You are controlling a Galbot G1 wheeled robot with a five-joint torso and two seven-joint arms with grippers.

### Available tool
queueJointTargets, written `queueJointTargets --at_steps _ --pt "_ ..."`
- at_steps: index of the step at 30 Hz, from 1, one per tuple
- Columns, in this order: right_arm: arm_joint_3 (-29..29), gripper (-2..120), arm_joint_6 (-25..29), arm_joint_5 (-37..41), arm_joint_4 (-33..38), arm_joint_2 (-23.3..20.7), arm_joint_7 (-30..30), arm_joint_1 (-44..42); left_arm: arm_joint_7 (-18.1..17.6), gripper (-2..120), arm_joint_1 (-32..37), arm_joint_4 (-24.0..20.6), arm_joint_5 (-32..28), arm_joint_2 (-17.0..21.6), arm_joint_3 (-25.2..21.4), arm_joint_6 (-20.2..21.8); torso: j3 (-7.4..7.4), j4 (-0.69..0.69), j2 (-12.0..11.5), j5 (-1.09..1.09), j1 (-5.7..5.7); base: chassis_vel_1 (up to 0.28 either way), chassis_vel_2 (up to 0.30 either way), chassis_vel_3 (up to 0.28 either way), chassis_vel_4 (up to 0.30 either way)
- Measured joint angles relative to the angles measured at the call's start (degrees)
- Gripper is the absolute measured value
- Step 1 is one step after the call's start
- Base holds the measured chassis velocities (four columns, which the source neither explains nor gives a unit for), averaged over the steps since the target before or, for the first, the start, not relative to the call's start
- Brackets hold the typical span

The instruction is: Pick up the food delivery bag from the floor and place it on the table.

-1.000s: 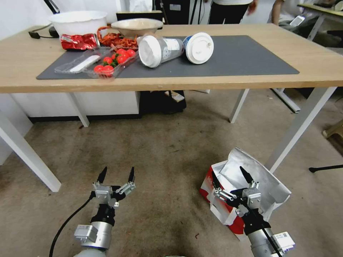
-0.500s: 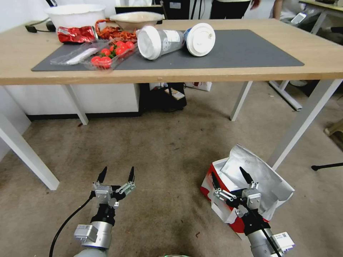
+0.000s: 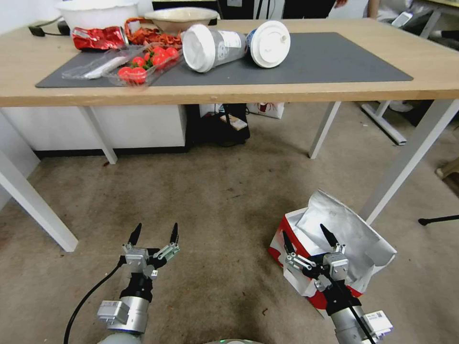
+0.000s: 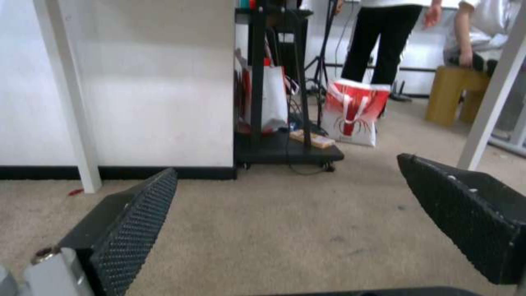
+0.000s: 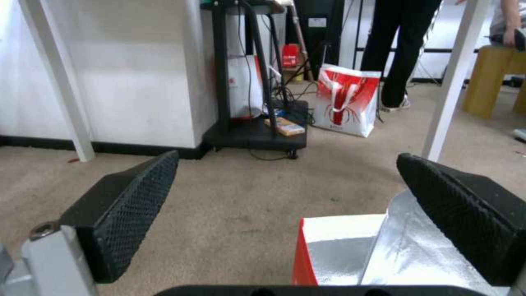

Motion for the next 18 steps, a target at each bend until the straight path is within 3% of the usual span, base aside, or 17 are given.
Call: queueJointTargets --at_steps 6,13,15,16,18 --pt "1.0 100 -0.29 1.24 0.58 -1.45 -0.02 0.04 1.88 100 -0.2 1.32 1.08 -0.36 0.11 -3.27 0.0 0.0 0.18 0.0 0.01 0.0 0.0 0.0 0.0" --pt "4.1 100 -2.12 6.07 0.77 -6.24 -2.52 1.09 1.52 100 0.56 0.23 1.66 -0.32 0.5 -2.49 0.0 0.0 0.3 0.02 0.04 0.0 0.0 0.0 0.0" --pt "8.3 100 -3.33 11.45 -1.15 -12.33 -3.68 2.58 1.37 100 0.83 -0.74 2.38 -0.1 0.49 -1.94 0.0 0.01 0.34 0.03 0.05 0.0 0.0 0.0 0.0" --pt "8.3 100 -3.33 11.45 -1.15 -12.33 -3.68 2.58 1.37 100 0.83 -0.74 2.38 -0.1 0.49 -1.94 0.0 0.01 0.34 0.03 0.05 0.0 0.0 0.0 0.0" --pt "11.6 100 -4.38 14.69 -2.67 -16.3 -3.95 3.37 1.37 100 0.97 -1.16 2.65 -0.08 0.47 -1.78 0.0 0.01 0.37 0.02 0.06 0.0 0.0 0.0 0.0"
